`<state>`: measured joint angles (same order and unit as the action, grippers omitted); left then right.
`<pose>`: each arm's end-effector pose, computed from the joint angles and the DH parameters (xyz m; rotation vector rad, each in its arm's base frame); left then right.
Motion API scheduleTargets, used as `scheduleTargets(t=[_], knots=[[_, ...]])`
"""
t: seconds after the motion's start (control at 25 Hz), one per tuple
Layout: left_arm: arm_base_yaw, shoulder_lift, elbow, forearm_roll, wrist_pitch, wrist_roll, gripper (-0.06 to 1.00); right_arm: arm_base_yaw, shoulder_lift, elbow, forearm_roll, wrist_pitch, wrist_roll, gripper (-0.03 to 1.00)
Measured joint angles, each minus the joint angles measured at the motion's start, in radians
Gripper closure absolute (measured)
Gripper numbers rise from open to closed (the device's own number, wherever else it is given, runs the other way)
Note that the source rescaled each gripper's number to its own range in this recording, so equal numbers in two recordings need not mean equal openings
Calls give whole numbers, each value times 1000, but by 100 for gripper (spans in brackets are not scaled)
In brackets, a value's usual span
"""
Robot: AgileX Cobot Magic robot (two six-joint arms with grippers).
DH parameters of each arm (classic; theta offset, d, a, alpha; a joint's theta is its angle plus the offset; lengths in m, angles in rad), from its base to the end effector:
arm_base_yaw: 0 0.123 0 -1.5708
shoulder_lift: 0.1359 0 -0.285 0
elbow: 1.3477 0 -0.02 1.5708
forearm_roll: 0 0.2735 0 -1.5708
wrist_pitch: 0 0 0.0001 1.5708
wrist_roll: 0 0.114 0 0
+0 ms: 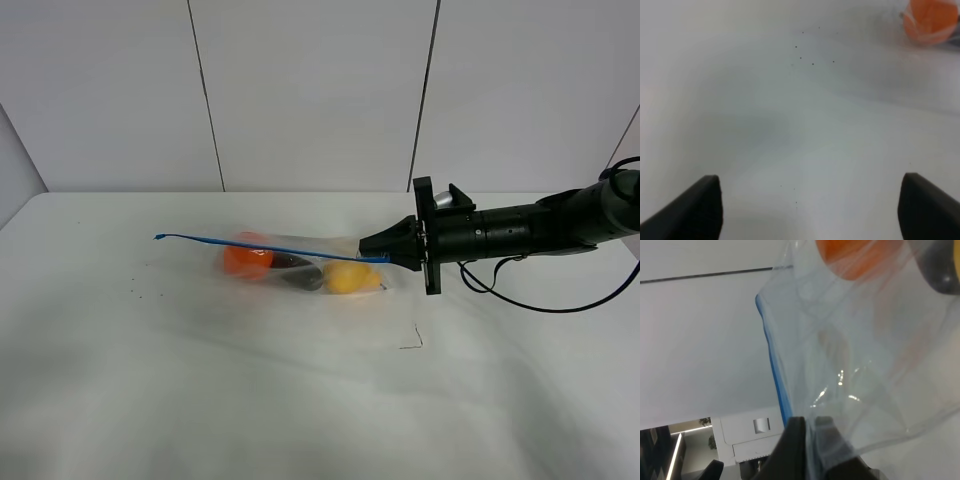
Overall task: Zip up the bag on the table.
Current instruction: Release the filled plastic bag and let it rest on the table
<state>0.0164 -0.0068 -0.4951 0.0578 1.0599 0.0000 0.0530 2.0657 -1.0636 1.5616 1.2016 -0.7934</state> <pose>0.0350 0.0063 0.2766 -0.0194 2.0411 0.0794 0.3688 0.1261 0.1155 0.3196 2.4635 1.8388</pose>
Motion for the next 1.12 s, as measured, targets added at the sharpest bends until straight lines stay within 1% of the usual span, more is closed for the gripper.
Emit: scheduleTargets(t=[0.48, 0.52, 0.6, 0.64, 0.76, 0.8, 0.84, 0.92, 1.0, 1.04, 1.08, 1.12], knots=[[0, 0, 0, -16, 0, 0, 2, 0, 0, 0, 0, 0, 5, 97], [0, 0, 0, -18, 0, 0, 2, 0, 0, 0, -1, 0, 13, 95], [0, 0, 0, -19, 0, 0, 2, 0, 0, 0, -9, 0, 28, 86], [0, 0, 0, -19, 0, 0, 2, 0, 0, 0, -17, 0, 40, 77], [0, 0, 0, -19, 0, 0, 2, 0, 0, 0, -49, -3, 75, 38], [0, 0, 0, -20, 0, 0, 2, -2, 0, 0, -63, -4, 81, 27], [0, 0, 0, -20, 0, 0, 2, -5, 0, 0, -75, -4, 83, 20], [0, 0, 0, -20, 0, 0, 2, -17, -1, 0, -107, -5, 91, 13], [0, 0, 0, -21, 0, 0, 2, -37, -1, -12, -159, -11, 109, 10], [0, 0, 0, -21, 0, 0, 2, -44, -1, -31, -202, -18, 129, 10], [0, 0, 0, -21, 0, 0, 2, -44, -1, -31, -202, -18, 129, 10], [0, 0, 0, -21, 0, 0, 2, -51, -1, -58, -255, -28, 157, 9]])
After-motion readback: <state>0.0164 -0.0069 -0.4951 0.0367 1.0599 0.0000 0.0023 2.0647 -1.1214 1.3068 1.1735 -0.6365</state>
